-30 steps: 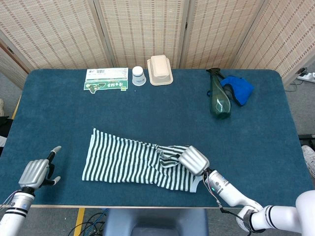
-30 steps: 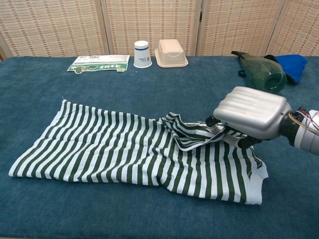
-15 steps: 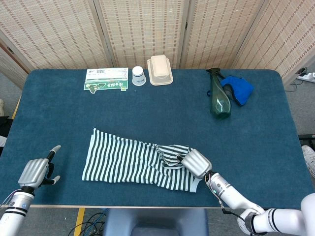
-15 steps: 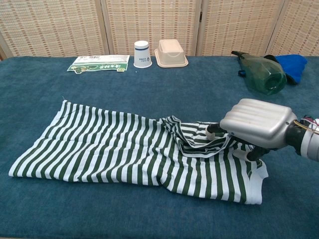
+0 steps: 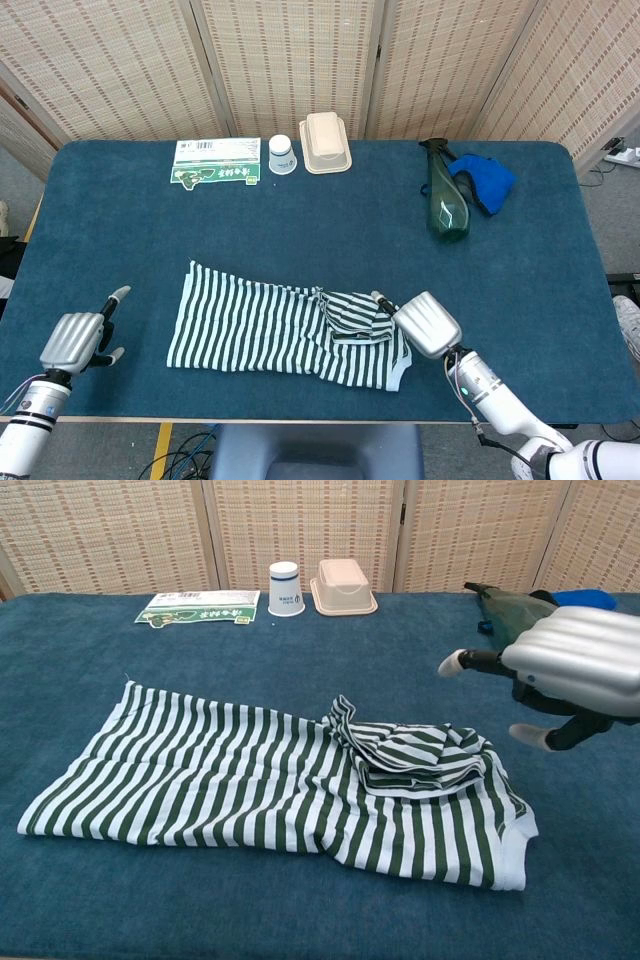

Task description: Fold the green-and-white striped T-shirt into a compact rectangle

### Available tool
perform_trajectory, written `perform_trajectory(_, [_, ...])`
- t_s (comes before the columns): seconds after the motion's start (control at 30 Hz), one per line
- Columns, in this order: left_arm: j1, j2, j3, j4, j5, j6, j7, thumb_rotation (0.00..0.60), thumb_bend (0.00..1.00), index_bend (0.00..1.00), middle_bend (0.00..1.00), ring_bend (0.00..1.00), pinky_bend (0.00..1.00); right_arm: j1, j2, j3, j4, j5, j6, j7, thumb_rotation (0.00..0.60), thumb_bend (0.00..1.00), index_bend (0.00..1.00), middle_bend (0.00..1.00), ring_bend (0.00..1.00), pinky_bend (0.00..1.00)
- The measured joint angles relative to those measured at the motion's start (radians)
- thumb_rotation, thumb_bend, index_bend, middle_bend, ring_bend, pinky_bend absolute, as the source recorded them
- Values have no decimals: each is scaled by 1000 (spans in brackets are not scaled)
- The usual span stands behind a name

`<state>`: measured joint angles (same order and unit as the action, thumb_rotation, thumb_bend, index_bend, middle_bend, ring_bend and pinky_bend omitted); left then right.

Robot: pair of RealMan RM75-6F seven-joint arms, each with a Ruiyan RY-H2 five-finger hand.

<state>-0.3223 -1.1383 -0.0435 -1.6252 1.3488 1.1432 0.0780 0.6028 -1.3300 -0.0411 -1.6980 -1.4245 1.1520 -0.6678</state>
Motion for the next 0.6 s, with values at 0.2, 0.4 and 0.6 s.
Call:
perform_trajectory(0.2, [-27, -25, 9, 73, 77, -9, -25, 600, 248, 18, 839, 817, 921, -64, 65, 2, -44, -28, 102, 22, 600, 385, 134, 901, 948, 1000])
perform_trajectory(0.4, [-74, -82, 33, 222, 213, -10, -98, 600, 248, 210, 840, 811, 911, -147, 158, -5, -102, -79, 214, 58, 600, 387, 205, 901, 948, 1000])
perform_trajectory(0.6, [-127, -177, 56, 449, 344, 38, -201, 600, 248, 321, 850, 811, 909, -226, 234, -27, -148, -139, 297, 91, 600, 387, 246, 901, 948, 1000])
